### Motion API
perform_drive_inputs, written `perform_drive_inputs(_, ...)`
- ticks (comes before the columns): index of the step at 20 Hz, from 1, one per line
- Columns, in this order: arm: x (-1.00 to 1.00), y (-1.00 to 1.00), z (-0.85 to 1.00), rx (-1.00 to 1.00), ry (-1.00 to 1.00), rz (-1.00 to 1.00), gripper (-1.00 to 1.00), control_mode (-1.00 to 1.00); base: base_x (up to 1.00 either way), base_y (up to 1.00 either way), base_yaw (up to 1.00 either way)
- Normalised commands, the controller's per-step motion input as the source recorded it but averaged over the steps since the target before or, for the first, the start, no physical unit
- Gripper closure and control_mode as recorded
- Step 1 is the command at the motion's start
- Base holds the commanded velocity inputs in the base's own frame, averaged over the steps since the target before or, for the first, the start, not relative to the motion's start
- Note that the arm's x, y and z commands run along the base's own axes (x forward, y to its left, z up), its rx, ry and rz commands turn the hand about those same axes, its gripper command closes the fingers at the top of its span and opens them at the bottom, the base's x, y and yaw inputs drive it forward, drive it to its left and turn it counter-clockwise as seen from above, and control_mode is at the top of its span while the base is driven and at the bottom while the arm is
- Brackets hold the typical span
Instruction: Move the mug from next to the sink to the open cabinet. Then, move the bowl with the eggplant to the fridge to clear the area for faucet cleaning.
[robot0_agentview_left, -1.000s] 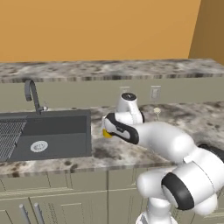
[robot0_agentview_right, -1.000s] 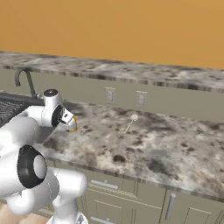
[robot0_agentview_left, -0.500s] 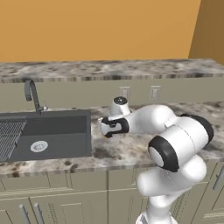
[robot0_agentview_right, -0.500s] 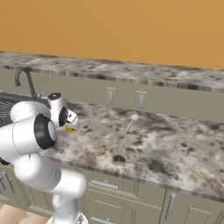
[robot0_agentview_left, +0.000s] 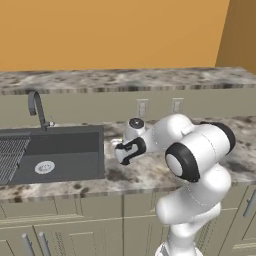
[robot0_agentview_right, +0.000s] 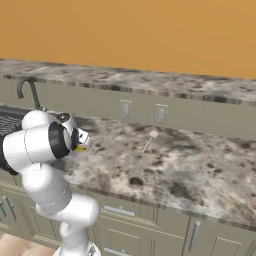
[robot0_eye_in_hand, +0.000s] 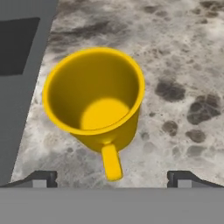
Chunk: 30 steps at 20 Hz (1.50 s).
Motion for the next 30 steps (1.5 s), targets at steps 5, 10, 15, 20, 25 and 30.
perform_drive_inputs(5,0.47,0.00,-0.06,0.00,-0.05,0.01,-1.00,-1.00,0.00,0.00,0.00)
perform_drive_inputs(10,0.39,0.02,-0.03,0.00,0.00,0.00,-1.00,-1.00,0.00,0.00,0.00)
perform_drive_inputs(15,-0.15,0.13,-0.09,0.00,0.03,0.01,-1.00,-1.00,0.00,0.00,0.00)
perform_drive_inputs(20,0.01,0.00,0.00,0.00,0.00,0.00,-1.00,-1.00,0.00,0.00,0.00)
perform_drive_inputs(25,0.10,0.00,-0.03,-0.01,0.00,0.00,1.00,-1.00,0.00,0.00,0.00)
perform_drive_inputs(30,0.00,0.00,0.00,0.00,0.00,0.00,1.00,-1.00,0.00,0.00,0.00)
